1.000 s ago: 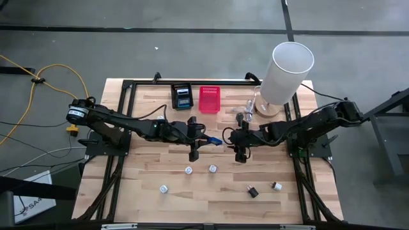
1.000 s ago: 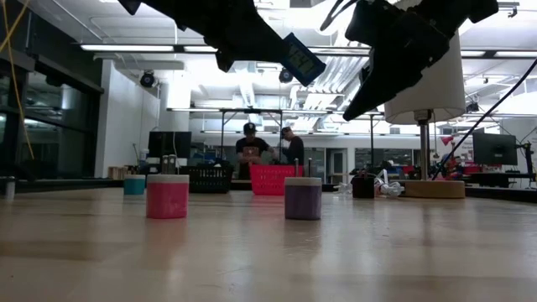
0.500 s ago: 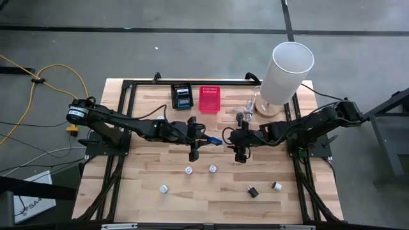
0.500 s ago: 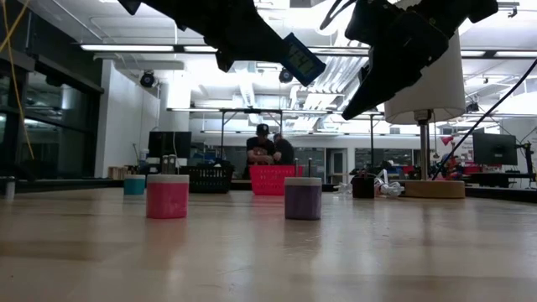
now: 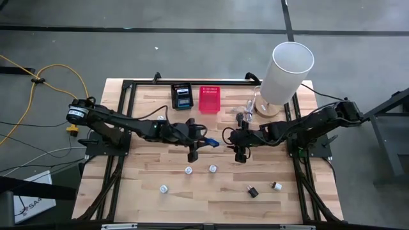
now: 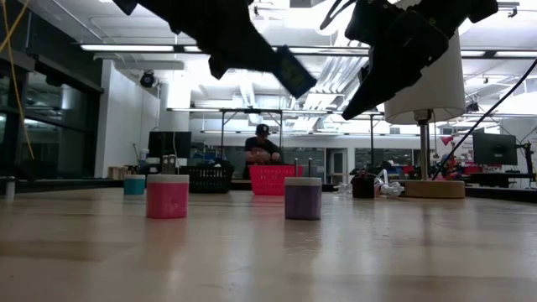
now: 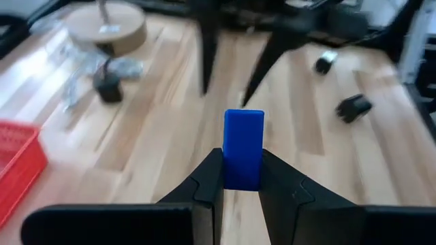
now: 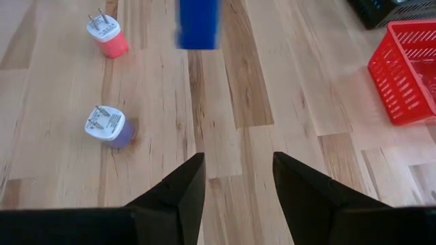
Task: Pick & Place Office items
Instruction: Put the blue digital timer into the black basket
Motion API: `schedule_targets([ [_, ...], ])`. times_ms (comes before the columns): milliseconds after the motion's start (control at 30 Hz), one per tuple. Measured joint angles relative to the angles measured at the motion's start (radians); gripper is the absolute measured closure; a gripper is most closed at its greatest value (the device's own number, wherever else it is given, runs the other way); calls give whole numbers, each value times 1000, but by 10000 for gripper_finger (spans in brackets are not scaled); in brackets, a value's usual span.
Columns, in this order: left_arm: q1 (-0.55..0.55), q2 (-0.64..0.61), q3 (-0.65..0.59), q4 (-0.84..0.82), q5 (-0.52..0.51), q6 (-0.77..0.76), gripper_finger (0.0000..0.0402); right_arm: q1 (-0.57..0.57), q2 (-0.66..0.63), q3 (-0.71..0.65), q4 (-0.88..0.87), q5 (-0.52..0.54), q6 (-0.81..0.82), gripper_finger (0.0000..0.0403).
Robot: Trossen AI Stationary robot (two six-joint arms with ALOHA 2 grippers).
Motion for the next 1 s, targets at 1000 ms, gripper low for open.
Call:
schedule_targets([
  [1000,660,-162,-10,-377,277,-114,341,0,0,0,70,0,0,243],
])
